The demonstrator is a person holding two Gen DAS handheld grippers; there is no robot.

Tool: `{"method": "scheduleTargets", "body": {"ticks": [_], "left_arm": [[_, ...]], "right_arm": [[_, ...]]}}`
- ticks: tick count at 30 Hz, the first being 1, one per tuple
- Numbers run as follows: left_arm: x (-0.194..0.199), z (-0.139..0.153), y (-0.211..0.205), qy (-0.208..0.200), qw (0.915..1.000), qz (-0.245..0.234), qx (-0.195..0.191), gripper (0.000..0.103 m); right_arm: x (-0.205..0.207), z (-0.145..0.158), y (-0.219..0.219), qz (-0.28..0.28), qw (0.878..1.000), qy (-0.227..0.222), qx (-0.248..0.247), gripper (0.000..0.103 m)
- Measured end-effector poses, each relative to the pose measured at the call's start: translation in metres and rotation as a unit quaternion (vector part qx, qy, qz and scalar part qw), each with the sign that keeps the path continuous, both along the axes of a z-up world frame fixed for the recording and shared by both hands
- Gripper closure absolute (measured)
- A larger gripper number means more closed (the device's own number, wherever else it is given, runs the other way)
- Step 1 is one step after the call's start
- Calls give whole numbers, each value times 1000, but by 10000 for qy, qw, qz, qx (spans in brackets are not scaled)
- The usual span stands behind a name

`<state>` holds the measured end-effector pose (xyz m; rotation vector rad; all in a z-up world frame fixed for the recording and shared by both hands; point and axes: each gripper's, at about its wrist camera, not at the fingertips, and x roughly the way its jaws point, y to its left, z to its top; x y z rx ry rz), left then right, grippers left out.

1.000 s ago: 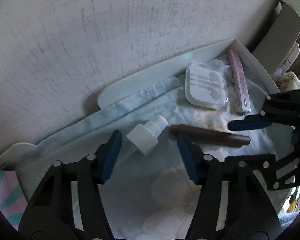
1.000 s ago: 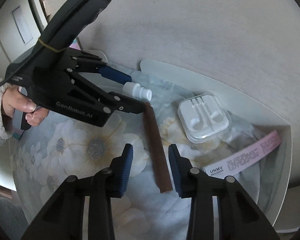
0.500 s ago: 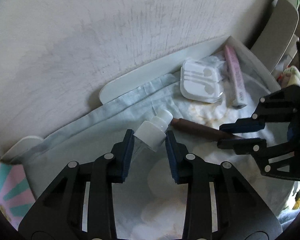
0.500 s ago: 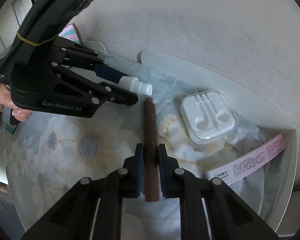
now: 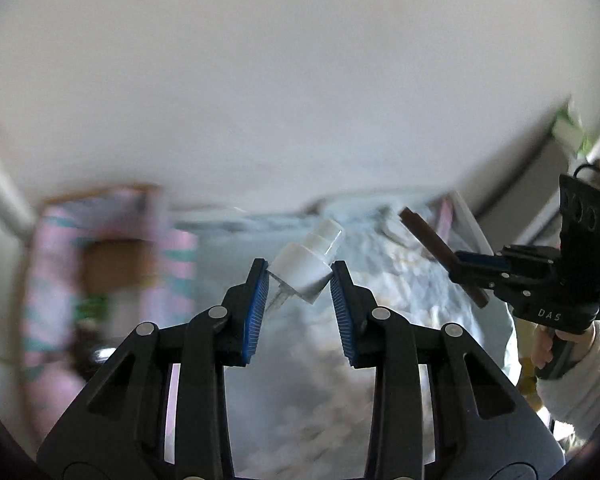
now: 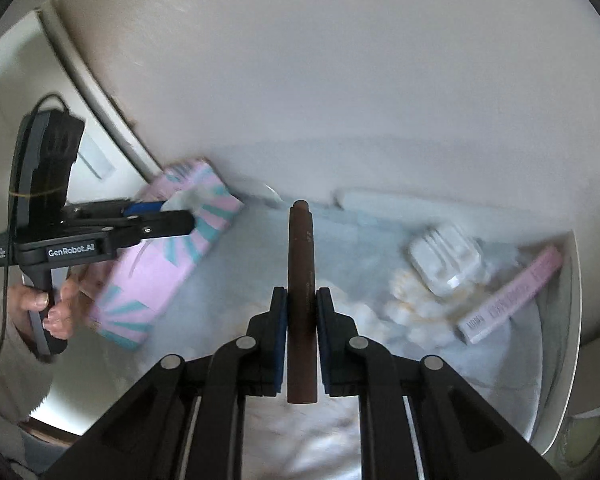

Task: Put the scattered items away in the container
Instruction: 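Carry spray pump and brown stick into the cardboard box and open both tools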

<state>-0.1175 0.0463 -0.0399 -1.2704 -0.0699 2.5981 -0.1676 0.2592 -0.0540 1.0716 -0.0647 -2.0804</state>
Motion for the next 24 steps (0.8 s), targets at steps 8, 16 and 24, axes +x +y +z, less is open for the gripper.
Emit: {"method": "scheduleTargets", "body": {"ticks": [8, 16, 24], "left_arm": [[48, 65, -108, 187, 9917, 1134, -568, 74], [75, 7, -166, -403, 9843, 1557, -733, 74], [71, -53, -176, -874, 9817, 1665, -300, 74]], "right_arm": [[24, 66, -100, 652, 9965, 343, -406, 90], [35, 39, -229, 949, 9943, -325, -352, 90], [44, 0, -268, 607, 9926, -994, 356, 90]]}}
